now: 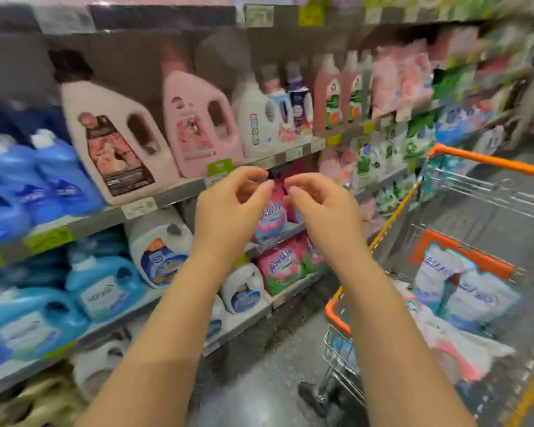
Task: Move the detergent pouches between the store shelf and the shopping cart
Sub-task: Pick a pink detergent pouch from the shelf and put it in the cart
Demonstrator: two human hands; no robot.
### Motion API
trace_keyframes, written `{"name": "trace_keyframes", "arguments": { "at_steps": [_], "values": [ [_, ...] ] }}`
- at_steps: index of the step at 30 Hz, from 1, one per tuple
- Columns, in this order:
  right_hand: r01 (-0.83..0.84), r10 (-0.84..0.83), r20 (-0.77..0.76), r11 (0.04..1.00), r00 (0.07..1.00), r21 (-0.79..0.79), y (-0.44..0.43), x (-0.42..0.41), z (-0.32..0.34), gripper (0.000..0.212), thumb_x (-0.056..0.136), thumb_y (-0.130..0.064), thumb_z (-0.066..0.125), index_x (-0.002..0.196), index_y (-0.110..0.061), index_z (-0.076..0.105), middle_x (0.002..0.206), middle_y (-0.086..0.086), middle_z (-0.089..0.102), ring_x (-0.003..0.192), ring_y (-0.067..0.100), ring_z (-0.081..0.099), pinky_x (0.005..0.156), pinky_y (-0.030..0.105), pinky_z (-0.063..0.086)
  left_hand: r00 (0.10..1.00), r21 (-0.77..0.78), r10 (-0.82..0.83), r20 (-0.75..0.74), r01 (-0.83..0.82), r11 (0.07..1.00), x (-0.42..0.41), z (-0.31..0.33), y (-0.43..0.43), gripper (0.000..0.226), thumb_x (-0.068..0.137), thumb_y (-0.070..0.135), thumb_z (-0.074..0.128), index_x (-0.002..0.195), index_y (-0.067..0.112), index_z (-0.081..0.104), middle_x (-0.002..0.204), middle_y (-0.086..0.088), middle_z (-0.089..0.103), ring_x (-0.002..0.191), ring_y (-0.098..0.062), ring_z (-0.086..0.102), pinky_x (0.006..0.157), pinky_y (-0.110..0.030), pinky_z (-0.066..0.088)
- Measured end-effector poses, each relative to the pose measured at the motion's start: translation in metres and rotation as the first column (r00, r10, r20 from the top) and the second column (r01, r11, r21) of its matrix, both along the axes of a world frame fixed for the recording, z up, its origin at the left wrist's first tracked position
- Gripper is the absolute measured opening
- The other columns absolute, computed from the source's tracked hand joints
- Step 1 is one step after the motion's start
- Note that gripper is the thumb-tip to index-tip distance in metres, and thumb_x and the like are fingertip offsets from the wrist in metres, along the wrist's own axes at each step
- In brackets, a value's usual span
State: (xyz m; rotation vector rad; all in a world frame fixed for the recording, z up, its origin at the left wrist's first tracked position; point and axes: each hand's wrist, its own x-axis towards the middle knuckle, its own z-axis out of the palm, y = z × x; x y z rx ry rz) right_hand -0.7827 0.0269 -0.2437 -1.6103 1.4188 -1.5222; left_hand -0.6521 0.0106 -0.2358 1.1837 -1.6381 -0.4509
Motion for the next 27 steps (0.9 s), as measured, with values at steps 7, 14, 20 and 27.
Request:
{"name": "trace_keyframes", "arguments": {
  "at_steps": [7,14,20,27],
  "values": [
    [-0.189,0.171,-0.135,0.973,0.976,-0.131,-0.014,0.178,0.048,0.013,0.089,-0.018,0.057,0.091,-0.028,0.064,0.078,-0.015,0.063,0.073,-0.002,0.056,0.073,0.019,0.045,0.928,-0.151,0.319,0.193,-0.293,0.944,0.19,0.045,0.03,0.019,0.084,0.038,0.06,0.099,0.028,0.067,0.08,0.016,0.066,0.077,0.001,0.06,0.074,-0.016,0.044],
    [-0.357,0.317,-0.175,0.89,0.932,-0.284,-0.028,0.364,0.111,0.016,0.089,-0.017,0.057,0.102,-0.02,0.067,0.086,-0.008,0.063,0.085,0.012,0.062,0.085,0.032,0.049,0.727,-0.335,0.548,0.413,-0.439,0.834,0.374,0.12,0.05,0.043,0.077,0.052,0.045,0.103,0.025,0.067,0.084,0.014,0.065,0.088,-0.013,0.062,0.079,-0.028,0.042],
    [-0.499,0.409,-0.298,0.781,0.863,-0.374,-0.049,0.461,0.17,0.015,0.088,-0.021,0.059,0.101,-0.024,0.066,0.086,-0.01,0.065,0.087,0.009,0.062,0.084,0.026,0.046,0.56,-0.493,0.653,0.51,-0.431,0.756,0.469,0.184,0.049,0.058,0.074,0.063,0.035,0.105,0.025,0.066,0.097,0.006,0.069,0.094,-0.016,0.061,0.081,-0.031,0.044],
    [-0.616,0.408,-0.495,0.683,0.767,-0.392,-0.118,0.527,0.22,0.014,0.09,-0.026,0.056,0.1,-0.026,0.065,0.077,-0.019,0.056,0.081,0.005,0.056,0.069,0.016,0.039,0.275,-0.561,0.72,0.637,-0.475,0.678,0.54,0.228,0.013,0.056,0.08,0.061,0.034,0.114,0.027,0.061,0.108,0.005,0.065,0.105,-0.018,0.054,0.082,-0.03,0.037]
  ]
}}
